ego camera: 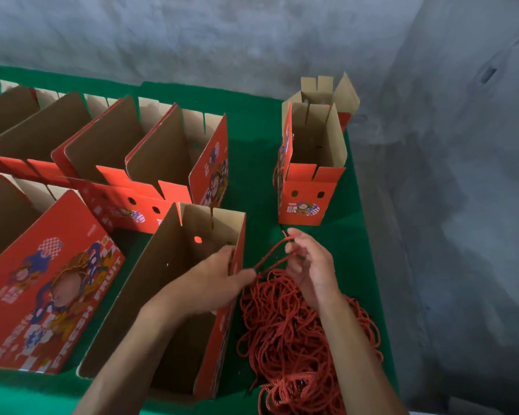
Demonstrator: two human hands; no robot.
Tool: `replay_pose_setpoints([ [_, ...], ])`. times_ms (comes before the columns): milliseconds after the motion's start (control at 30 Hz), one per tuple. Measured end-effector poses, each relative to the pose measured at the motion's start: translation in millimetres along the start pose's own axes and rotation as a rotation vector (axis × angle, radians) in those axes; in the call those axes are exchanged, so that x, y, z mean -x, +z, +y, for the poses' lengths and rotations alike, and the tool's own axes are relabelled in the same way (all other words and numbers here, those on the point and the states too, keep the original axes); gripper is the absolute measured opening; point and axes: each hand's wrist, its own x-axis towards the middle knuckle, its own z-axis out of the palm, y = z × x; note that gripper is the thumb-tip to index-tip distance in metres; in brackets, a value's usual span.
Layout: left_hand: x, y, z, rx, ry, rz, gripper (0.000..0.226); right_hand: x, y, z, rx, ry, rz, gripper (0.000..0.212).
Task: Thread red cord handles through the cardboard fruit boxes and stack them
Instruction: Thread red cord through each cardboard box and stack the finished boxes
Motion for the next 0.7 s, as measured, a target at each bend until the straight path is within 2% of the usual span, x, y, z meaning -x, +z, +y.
replay_pose_setpoints([
  [67,-1.2,4.7,-4.4,-0.061,-0.064,-0.028,0.028,-3.2,-11.9,8.7,0.373,-0.011,0.11,0.023],
  [167,0.3,3.4,-8.5,0.038,-0.145,-0.099,0.03,-4.6,-34.6,30.5,0.936,-0.025,0.12,0.044],
  [233,-1.3,-1.7,-6.0,0.025,-0.138,-0.041,0.037,-2.1,-41.1,44.4,1.215,-0.084,0.145,0.046],
  [300,-5.1,-6.4,-1.9,-0.023,-0.143,0.052,0.042,-2.0,-34.4,56.0,1.299,-0.149,0.167,0.031],
  [333,-7.2,-8.1,0.6,-0.046,-0.15,0.102,0.044,-3.3,-28.0,60.5,1.296,-0.162,0.123,0.022],
  [433,-15.0,-10.2,5.7,-0.075,-0.171,0.189,0.05,-5.6,-7.2,75.2,1.43,-0.092,-0.26,0.017],
  [500,-19.4,-10.2,6.2,-0.054,-0.164,0.19,0.053,-4.6,-2.0,90.6,1.605,-0.09,-0.396,0.019],
  [600,-25.1,-5.4,-0.9,0.02,-0.163,0.161,0.051,-2.6,-4.8,113.1,1.815,-0.159,-0.366,0.034],
  [700,-24.1,-8.3,-12.7,0.119,-0.216,0.09,0.03,-6.7,-9.2,121.1,1.88,-0.213,-0.295,0.034],
])
